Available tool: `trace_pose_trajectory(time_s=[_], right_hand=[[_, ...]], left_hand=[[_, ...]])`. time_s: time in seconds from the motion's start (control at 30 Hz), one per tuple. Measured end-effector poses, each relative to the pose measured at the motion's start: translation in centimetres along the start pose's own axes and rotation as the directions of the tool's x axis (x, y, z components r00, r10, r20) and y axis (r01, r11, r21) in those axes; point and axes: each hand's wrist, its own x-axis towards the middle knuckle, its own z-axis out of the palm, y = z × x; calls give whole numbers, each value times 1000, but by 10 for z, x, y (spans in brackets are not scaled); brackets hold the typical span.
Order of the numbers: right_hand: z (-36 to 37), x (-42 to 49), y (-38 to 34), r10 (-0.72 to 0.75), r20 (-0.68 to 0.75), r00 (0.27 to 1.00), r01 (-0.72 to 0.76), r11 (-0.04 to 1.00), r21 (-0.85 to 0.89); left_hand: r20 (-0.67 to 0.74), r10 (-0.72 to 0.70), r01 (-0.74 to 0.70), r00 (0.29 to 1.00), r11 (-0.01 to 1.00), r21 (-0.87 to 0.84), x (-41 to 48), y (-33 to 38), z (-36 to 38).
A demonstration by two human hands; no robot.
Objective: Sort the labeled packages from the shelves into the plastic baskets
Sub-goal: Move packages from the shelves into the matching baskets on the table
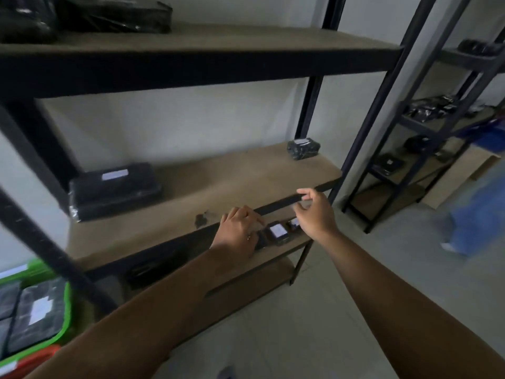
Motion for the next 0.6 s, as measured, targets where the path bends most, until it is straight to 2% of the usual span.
trace_pose_trajectory(time_s=[0.23,0.37,0.6], right_hand=[[-8,100,34,46,-49,998,-44,999,32],[-10,147,54,61,-38,997,-60,998,20],[-14,253,77,80,23,997,-81,995,59]], left_hand=[[-3,52,-52,999,998,-41,117,2,36],[67,89,-88,994,996,-11,158,5,60],[148,25,-36,989,997,71,227,19,91]])
